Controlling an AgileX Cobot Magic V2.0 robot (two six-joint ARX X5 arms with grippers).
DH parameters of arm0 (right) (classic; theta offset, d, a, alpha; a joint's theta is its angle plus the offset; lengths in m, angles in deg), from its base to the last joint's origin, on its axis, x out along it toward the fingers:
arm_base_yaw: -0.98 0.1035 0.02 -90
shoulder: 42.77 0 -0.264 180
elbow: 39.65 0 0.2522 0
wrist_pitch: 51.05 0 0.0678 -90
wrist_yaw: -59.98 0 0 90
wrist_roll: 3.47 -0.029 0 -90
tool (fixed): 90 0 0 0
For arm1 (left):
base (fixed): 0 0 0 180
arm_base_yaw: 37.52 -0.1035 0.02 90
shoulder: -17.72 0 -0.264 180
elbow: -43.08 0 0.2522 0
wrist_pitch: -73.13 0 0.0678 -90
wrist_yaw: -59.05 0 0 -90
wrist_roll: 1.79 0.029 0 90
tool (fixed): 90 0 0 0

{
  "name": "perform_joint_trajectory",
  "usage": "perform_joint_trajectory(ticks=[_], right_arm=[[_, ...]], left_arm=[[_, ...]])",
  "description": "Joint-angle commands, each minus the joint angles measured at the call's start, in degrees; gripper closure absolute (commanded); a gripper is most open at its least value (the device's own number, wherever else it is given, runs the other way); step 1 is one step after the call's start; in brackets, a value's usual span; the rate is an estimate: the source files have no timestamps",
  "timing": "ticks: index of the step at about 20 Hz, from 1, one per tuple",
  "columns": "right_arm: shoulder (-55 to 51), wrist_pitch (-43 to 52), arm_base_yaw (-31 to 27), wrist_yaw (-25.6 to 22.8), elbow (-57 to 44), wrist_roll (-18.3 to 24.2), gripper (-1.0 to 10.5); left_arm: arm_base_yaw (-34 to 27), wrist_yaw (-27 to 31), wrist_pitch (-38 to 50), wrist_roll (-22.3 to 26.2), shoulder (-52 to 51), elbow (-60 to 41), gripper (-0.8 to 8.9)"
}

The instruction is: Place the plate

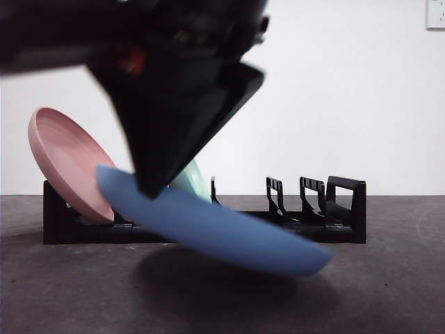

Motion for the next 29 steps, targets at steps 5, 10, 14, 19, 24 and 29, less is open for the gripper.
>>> perform_joint_trajectory(ticks=[5,10,14,19,24,29], right_arm=[[6.3,1.9,1.0,0.3,0.5,-0.4,9.3],[9.3,3.5,0.9,0.3,0.5,-0.4,9.3],[10.4,4.4,0.6,0.5,0.5,-0.2,8.4],[8.8,4.2,0.6,4.7,1.6,-0.2,6.7],[-1.9,4.9,-1.7,14.1,4.8,1.8,6.7],[-11.6,2.8,-14.0,14.1,4.0,10.0,6.7]], left_arm=[[0.2,0.0,0.5,0.1,0.3,1.3,4.69],[0.2,0.0,0.6,0.1,0.3,1.3,4.69],[0.2,0.0,0.6,0.1,0.3,1.3,4.69],[0.2,0.0,0.6,0.1,0.3,1.3,4.69],[0.2,0.0,0.3,0.1,0.3,1.3,4.69],[0.2,0.0,0.2,0.1,0.3,1.3,4.69]])
